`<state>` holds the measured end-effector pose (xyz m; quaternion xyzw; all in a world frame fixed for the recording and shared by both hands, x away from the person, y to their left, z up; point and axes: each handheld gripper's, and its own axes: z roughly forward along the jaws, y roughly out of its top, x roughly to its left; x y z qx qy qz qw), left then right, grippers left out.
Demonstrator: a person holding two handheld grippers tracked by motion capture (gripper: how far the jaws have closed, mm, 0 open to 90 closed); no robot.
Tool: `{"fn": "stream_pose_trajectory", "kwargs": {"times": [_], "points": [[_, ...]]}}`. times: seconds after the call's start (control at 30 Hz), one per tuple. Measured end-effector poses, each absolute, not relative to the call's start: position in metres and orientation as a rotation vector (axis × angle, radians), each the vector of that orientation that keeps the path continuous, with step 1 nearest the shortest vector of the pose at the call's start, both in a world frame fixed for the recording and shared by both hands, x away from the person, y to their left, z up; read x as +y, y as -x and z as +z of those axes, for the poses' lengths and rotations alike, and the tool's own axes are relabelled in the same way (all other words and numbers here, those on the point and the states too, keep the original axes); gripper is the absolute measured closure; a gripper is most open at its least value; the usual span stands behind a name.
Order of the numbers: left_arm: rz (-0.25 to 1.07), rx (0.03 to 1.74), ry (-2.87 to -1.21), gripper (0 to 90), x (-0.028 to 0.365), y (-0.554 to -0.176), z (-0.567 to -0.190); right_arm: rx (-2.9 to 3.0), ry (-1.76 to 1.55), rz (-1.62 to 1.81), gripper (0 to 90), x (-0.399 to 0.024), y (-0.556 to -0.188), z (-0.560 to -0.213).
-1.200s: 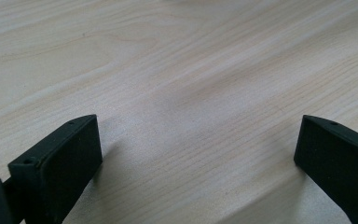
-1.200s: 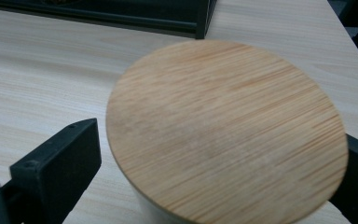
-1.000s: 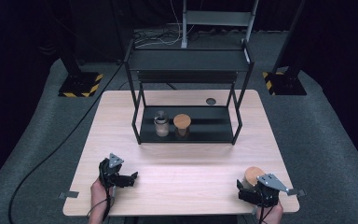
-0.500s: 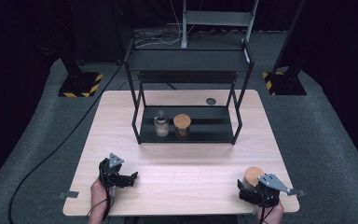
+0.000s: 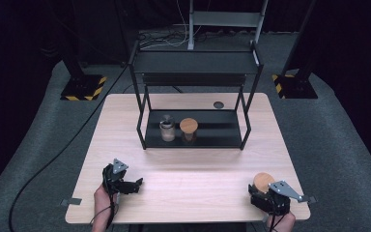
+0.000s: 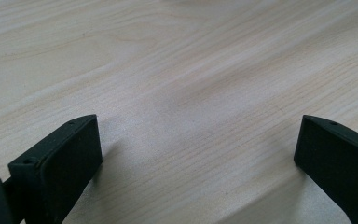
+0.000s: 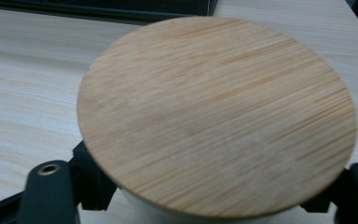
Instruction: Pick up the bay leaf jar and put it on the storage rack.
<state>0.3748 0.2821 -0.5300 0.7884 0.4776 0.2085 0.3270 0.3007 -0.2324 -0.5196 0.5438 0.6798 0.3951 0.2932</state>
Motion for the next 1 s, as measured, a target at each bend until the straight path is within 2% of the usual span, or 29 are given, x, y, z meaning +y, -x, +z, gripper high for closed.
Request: {"fn": "stream_pose_trajectory", "kwargs": {"times": [1.0], "points": [[0.549,1.250,-2.065,0.3,0.282,-0.375,-0.530,1.812,-1.380,1.070,24.8,-0.227,-0.297,-0.499]]}}
